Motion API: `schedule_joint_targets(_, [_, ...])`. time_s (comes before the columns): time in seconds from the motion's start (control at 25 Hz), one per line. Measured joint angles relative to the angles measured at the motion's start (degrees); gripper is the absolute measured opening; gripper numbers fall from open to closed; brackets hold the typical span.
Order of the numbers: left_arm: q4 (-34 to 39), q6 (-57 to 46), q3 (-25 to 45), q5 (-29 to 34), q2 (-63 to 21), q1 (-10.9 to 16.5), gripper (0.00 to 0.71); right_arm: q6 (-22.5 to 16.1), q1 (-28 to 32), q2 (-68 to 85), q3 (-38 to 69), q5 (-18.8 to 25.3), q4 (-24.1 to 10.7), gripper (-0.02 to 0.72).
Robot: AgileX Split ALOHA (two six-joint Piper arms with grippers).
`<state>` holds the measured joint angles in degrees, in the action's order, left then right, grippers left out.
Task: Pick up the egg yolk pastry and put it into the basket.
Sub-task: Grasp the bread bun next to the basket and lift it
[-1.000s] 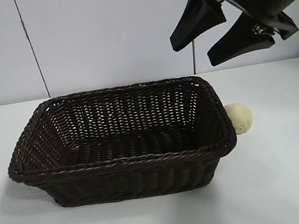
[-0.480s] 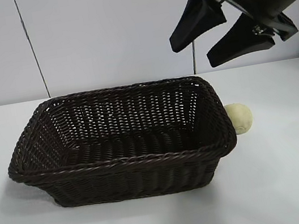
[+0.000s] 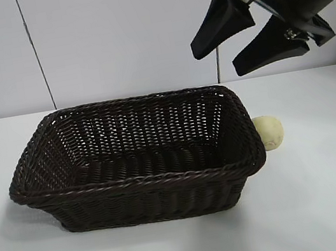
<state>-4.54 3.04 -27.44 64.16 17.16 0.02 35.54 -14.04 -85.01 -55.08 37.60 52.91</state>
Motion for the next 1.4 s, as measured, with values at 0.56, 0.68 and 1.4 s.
schedule_joint_targets(0.56, [-0.08,0.0,0.0,0.34,-17.86,0.0,0.571,-6.98,0.0,0.0,-0.02,0.41,-3.93,0.486])
schedule_joint_targets(0.68, [-0.12,-0.05,0.0,0.34,-17.86,0.0,0.571,-10.71,0.0,0.0,-1.2,1.0,-9.41,0.486])
schedule_joint_targets(1.4, [-0.19,-0.05,0.0,0.34,-17.86,0.0,0.571,-20.58,17.02,-0.34,-9.7,7.42,-22.91,0.486])
